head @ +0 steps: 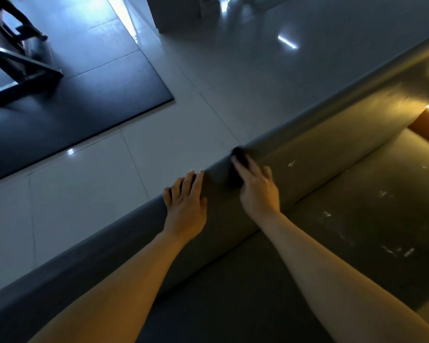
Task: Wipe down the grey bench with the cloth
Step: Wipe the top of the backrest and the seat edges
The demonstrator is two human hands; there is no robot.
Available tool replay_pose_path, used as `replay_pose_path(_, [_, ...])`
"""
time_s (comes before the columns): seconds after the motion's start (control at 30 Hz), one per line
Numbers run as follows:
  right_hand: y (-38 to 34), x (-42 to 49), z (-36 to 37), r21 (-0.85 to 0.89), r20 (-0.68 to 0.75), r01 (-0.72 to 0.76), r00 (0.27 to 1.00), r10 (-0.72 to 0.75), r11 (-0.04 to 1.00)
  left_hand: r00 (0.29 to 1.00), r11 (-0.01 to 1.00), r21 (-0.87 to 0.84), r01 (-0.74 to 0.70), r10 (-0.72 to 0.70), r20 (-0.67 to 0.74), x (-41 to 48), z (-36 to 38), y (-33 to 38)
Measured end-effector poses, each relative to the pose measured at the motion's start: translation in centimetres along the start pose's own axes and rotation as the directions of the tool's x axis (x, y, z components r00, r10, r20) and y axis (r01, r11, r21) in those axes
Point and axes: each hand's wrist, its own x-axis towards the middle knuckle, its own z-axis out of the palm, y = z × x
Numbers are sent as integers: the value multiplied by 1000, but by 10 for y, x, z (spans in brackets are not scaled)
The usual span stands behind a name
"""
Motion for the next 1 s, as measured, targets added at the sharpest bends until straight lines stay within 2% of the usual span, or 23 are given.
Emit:
replay_pose_path(0.07, [18, 11, -9, 98, -67, -212, 973, 219, 972, 999, 1000, 24, -2, 3, -32, 2, 2, 3])
replay_pose_path(0.1, [19, 13, -8, 152, -77, -271, 956, 285, 951, 999, 1000, 28, -2, 3, -34, 4, 2, 4])
replay_pose_path(0.3, [-43, -23, 49, 479, -119, -335, 891, 438, 811, 999, 1000, 8, -15, 15, -38, 3, 3, -1])
replay_pose_path(0.37, [-54, -39, 60, 485, -102, -281, 922, 373, 828, 997, 998, -7, -64, 64, -34, 1, 1, -4])
replay_pose_path(0.43, [-57, -54, 72, 477, 5, -232, 965, 261, 848, 993, 993, -11, -113, 113, -38, -1, 0, -9])
replay_pose_path(0.47, [-60, -61, 75, 424, -1, -163, 983, 181, 891, 992, 992, -16, -123, 122, -41, -3, -1, -11])
replay_pose_path(0.53, [-57, -68, 74, 436, 2, -87, 995, 96, 896, 992, 992, -39, -123, 122, -30, -7, -4, -11])
replay_pose_path(0.6, [-47, -67, 62, 464, 3, -80, 996, 89, 882, 993, 991, -59, -116, 117, 4, -12, -6, -13])
replay_pose_path(0.67, [-34, -51, 38, 558, -28, -188, 969, 245, 808, 995, 993, -69, -97, 98, 20, -15, -5, -16])
replay_pose_path(0.77, [-6, -14, 0, 771, -32, -343, 820, 571, 536, 999, 996, -79, -45, 45, -4, -16, -1, -12])
replay_pose_path(0.83, [4, 7, -8, 814, 27, -390, 765, 644, 429, 999, 995, -93, -24, 22, -25, -16, 1, -7])
replay_pose_path(0.9, [-1, 11, 0, 807, 50, -391, 792, 608, 443, 999, 995, -101, -21, 17, -38, -16, 1, -5])
replay_pose_path(1.0, [-27, -10, 29, 744, -27, -323, 860, 510, 585, 999, 994, -108, -26, 21, -49, -14, 2, -8])
